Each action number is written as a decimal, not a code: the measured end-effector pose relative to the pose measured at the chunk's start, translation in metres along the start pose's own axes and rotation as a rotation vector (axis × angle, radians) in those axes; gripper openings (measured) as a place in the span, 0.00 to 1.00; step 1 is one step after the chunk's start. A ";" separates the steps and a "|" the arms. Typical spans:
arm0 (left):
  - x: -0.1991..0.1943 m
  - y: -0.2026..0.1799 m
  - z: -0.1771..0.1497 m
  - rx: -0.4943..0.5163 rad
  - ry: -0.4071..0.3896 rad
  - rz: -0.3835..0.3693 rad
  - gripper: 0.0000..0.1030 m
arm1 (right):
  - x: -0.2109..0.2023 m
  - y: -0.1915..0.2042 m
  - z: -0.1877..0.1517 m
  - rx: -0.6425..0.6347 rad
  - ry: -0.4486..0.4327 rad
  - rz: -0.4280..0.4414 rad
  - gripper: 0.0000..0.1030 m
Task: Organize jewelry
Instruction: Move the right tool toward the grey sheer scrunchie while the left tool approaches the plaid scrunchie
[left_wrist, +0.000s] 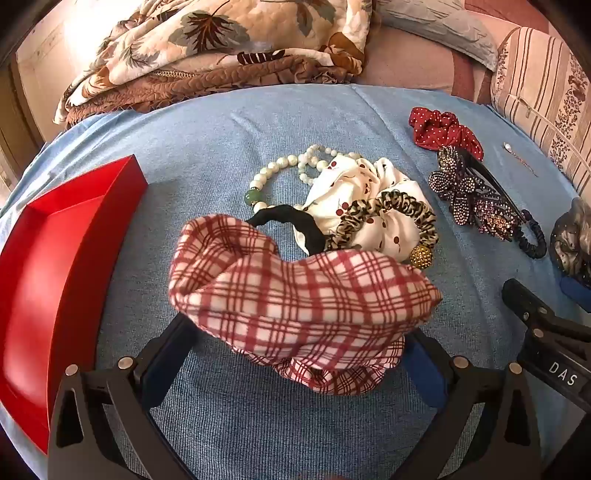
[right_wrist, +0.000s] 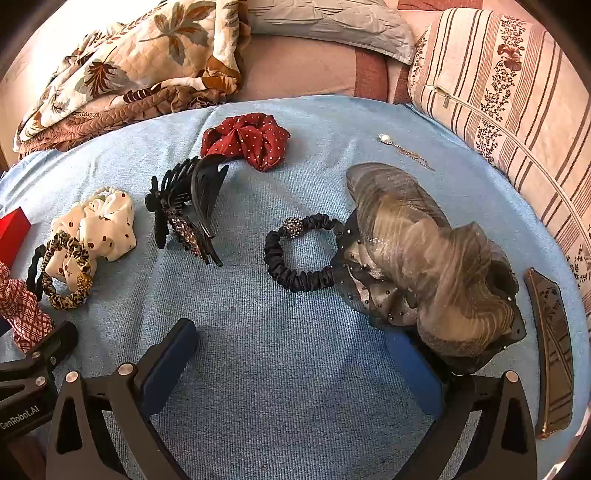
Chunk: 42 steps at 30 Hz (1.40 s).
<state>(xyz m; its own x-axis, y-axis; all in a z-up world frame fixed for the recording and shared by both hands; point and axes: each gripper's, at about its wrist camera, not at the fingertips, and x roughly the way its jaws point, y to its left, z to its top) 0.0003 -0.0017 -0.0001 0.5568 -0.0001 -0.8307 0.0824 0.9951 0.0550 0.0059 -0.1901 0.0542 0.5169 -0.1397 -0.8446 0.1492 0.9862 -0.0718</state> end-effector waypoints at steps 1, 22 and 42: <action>0.000 0.000 0.000 0.000 0.000 0.000 1.00 | 0.000 0.000 0.000 0.002 0.003 0.003 1.00; -0.001 -0.002 -0.001 -0.007 -0.009 -0.006 1.00 | 0.000 0.000 -0.001 -0.001 0.005 0.000 1.00; -0.033 0.016 -0.019 -0.008 -0.003 -0.041 1.00 | -0.018 -0.004 -0.013 0.015 0.110 0.020 1.00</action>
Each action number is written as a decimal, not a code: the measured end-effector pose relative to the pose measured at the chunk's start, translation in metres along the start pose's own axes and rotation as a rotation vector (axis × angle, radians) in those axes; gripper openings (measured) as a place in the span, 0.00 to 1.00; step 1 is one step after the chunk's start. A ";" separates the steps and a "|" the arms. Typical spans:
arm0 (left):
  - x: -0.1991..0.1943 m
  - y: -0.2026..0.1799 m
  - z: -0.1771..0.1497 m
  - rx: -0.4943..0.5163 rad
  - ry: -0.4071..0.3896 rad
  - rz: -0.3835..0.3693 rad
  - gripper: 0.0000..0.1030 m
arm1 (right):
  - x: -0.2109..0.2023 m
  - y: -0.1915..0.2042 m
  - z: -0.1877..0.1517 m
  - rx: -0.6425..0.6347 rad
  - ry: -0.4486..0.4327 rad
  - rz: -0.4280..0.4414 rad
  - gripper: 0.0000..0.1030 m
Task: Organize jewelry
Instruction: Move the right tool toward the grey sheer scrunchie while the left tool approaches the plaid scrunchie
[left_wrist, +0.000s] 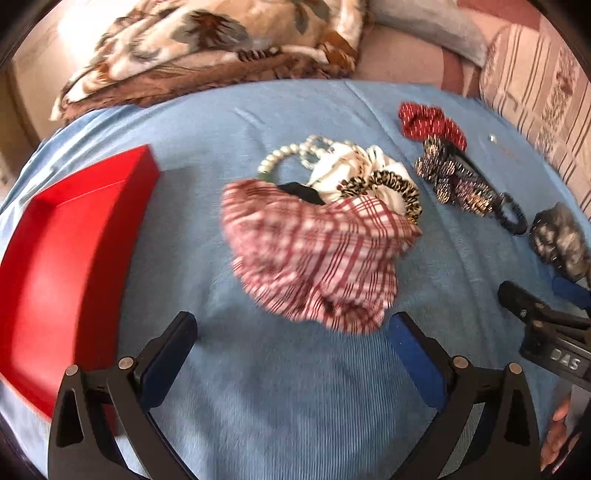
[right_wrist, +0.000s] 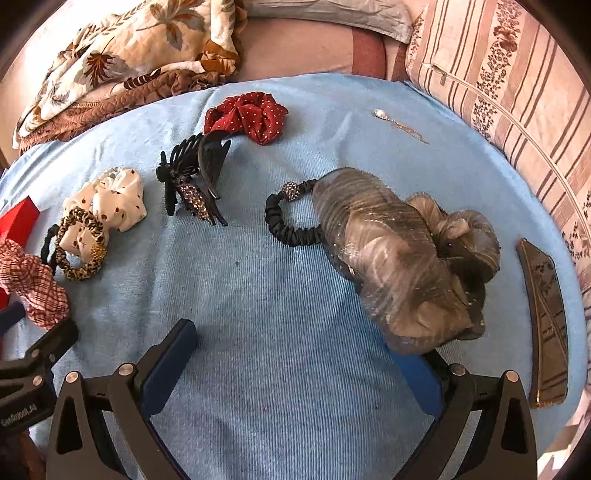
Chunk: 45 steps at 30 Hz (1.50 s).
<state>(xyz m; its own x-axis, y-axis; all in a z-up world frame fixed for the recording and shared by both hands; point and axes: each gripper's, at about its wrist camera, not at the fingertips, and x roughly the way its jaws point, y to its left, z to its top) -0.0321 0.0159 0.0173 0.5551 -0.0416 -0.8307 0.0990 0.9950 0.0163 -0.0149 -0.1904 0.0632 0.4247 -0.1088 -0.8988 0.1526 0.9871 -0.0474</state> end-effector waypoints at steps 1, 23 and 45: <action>-0.009 0.002 -0.003 -0.009 -0.025 0.001 1.00 | -0.003 0.002 -0.001 -0.015 -0.001 -0.007 1.00; -0.182 0.028 -0.031 -0.076 -0.426 0.175 1.00 | -0.159 0.017 -0.054 -0.011 -0.740 -0.046 1.00; -0.154 0.034 -0.046 -0.104 -0.296 0.144 1.00 | -0.124 0.016 -0.049 -0.046 -0.512 0.131 1.00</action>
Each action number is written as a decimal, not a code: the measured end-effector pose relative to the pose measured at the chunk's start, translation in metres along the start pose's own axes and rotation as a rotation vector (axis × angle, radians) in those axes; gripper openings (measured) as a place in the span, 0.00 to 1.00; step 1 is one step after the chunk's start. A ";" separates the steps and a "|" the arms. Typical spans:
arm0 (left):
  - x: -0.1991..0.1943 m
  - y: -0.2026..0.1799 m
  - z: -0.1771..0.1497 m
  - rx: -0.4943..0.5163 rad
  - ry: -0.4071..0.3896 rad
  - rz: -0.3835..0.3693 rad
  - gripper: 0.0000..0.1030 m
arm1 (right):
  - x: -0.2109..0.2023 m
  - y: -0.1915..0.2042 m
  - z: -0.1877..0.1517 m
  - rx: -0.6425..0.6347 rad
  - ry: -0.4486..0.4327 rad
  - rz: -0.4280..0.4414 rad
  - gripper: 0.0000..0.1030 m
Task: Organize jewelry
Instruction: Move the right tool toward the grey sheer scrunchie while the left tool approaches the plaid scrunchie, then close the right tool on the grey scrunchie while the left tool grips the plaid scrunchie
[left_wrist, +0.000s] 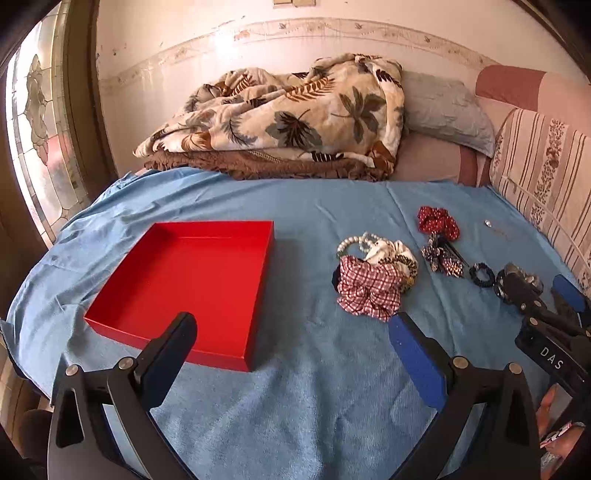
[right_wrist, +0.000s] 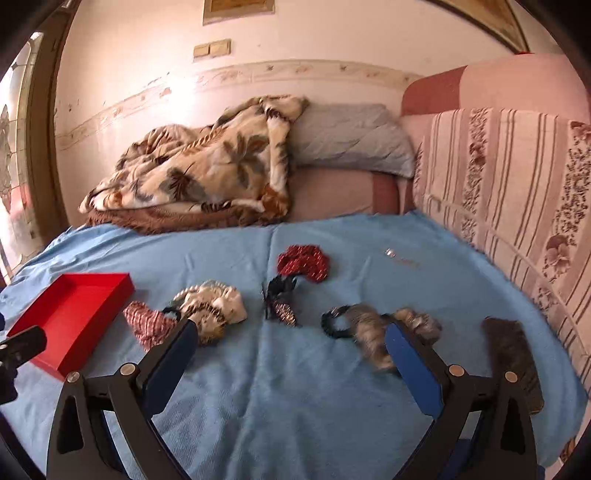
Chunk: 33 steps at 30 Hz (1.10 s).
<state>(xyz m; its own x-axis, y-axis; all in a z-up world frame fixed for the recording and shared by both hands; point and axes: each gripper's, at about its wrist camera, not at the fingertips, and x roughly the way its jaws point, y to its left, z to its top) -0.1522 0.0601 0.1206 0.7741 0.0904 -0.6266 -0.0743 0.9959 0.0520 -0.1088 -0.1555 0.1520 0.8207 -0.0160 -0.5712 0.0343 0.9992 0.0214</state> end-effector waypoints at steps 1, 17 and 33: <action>0.001 -0.001 -0.001 0.002 0.003 -0.001 1.00 | 0.002 0.001 -0.001 -0.001 0.014 0.001 1.00; 0.024 -0.013 -0.013 0.071 0.075 -0.007 1.00 | 0.028 -0.025 -0.007 0.143 0.172 -0.019 1.00; 0.088 -0.015 0.032 0.023 0.173 -0.049 1.00 | 0.073 -0.073 0.015 0.077 0.280 -0.082 1.00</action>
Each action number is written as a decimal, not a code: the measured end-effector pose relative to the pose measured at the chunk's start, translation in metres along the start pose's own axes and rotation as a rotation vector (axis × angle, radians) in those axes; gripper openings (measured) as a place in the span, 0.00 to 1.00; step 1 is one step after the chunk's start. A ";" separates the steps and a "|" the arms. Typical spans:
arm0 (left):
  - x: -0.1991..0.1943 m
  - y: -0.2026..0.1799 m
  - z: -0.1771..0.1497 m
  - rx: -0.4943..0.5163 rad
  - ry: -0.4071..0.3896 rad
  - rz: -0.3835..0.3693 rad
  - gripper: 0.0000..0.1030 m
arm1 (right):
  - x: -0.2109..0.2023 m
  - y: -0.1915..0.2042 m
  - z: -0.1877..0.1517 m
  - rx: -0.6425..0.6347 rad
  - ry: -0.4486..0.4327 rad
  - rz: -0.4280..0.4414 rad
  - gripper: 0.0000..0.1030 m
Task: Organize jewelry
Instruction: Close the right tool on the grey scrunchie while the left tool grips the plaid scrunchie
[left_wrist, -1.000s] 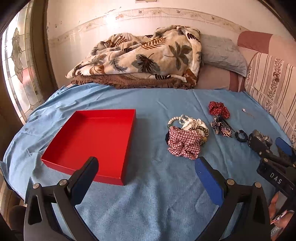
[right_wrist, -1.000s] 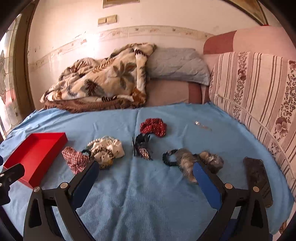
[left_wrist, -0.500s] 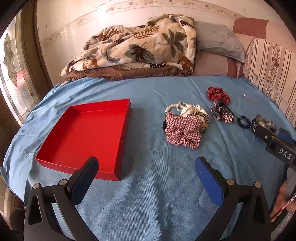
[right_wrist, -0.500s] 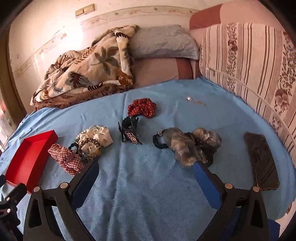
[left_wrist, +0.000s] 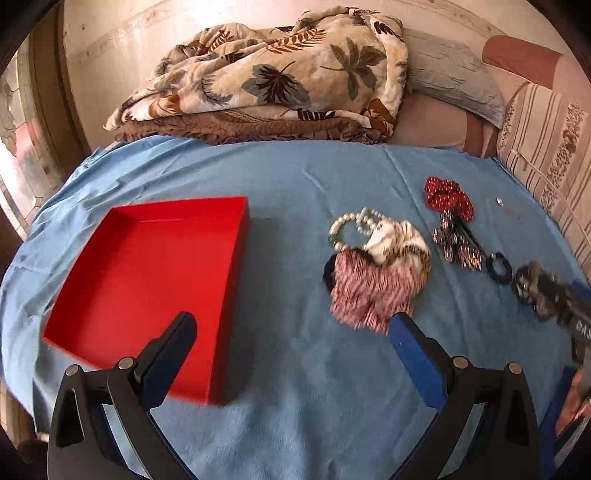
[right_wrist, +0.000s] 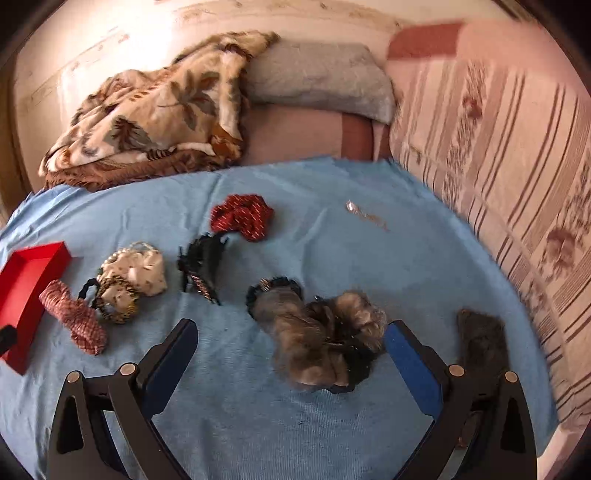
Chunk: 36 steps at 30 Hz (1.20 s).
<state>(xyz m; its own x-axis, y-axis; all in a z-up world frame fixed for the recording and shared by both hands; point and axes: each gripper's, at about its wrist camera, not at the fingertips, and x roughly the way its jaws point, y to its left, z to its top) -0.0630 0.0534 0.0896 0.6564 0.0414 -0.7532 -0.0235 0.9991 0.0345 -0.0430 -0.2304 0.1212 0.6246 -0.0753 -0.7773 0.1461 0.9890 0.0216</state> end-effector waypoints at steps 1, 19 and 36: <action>0.005 -0.003 0.004 0.001 0.003 -0.008 1.00 | 0.006 -0.006 0.001 0.032 0.024 0.017 1.00; 0.085 -0.056 0.008 0.123 0.152 -0.124 0.15 | 0.059 -0.030 0.002 0.135 0.210 0.072 0.28; -0.007 0.028 0.010 -0.010 -0.014 -0.186 0.15 | 0.000 -0.010 -0.002 0.085 -0.009 0.080 0.14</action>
<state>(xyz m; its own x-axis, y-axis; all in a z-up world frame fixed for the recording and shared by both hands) -0.0611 0.0812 0.1025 0.6608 -0.1445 -0.7365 0.0920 0.9895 -0.1116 -0.0460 -0.2401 0.1201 0.6434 0.0015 -0.7655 0.1602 0.9776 0.1366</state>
